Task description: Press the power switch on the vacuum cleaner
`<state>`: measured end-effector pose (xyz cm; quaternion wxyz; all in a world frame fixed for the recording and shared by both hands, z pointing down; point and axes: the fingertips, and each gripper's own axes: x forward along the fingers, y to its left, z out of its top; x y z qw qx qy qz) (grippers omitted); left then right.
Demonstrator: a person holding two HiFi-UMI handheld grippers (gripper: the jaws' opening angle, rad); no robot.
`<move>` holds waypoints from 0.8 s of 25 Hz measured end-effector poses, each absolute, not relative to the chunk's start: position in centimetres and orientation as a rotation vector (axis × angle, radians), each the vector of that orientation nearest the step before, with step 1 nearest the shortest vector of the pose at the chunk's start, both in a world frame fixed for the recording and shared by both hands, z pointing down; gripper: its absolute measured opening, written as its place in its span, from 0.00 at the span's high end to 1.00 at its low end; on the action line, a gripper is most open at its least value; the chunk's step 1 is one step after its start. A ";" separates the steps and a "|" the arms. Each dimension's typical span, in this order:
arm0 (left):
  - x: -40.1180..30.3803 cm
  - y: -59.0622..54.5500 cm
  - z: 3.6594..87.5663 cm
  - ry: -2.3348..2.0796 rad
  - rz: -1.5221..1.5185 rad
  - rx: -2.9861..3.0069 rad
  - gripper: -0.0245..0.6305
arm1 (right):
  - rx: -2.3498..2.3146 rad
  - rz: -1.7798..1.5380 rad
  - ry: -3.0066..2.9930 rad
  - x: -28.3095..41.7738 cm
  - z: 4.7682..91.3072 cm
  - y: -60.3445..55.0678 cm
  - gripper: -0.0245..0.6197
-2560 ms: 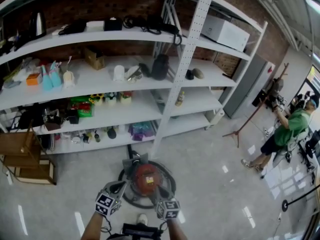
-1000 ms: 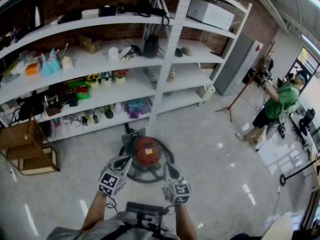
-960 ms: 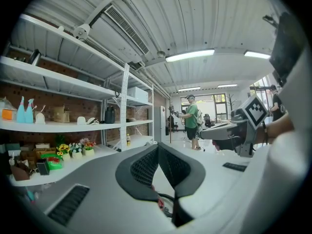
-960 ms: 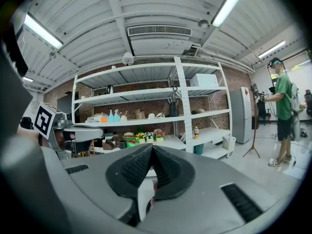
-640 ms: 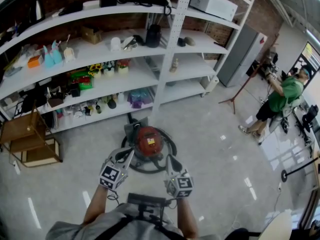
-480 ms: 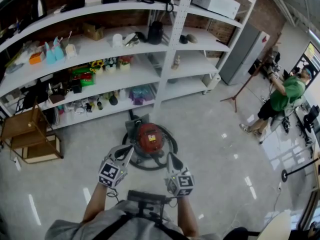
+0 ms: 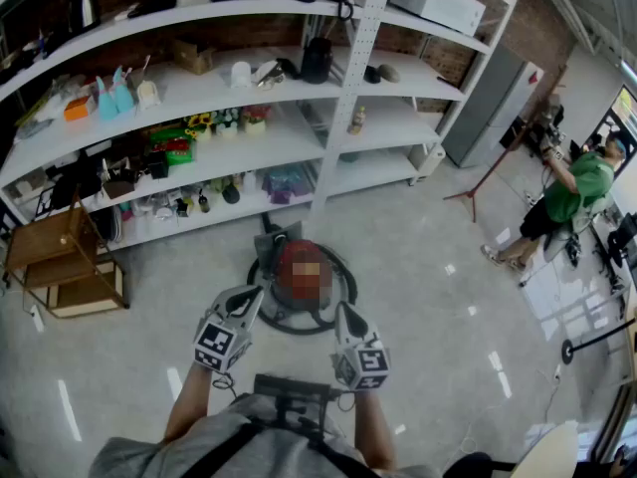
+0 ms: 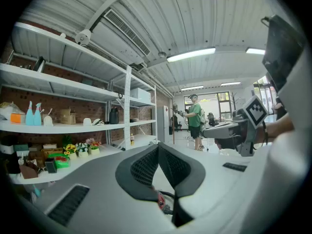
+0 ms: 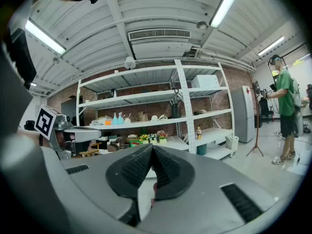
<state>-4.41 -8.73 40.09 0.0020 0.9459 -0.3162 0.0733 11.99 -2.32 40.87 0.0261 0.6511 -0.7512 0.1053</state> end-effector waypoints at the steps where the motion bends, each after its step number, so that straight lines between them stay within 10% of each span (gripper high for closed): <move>1: -4.4 -8.8 40.2 -0.990 0.233 2.970 0.95 | 2.007 0.324 -2.325 11.8 40.8 -2.4 0.95; 20: -4.3 -9.6 39.9 -0.989 0.212 2.969 0.95 | 2.008 0.313 -2.314 11.6 40.9 -2.8 0.95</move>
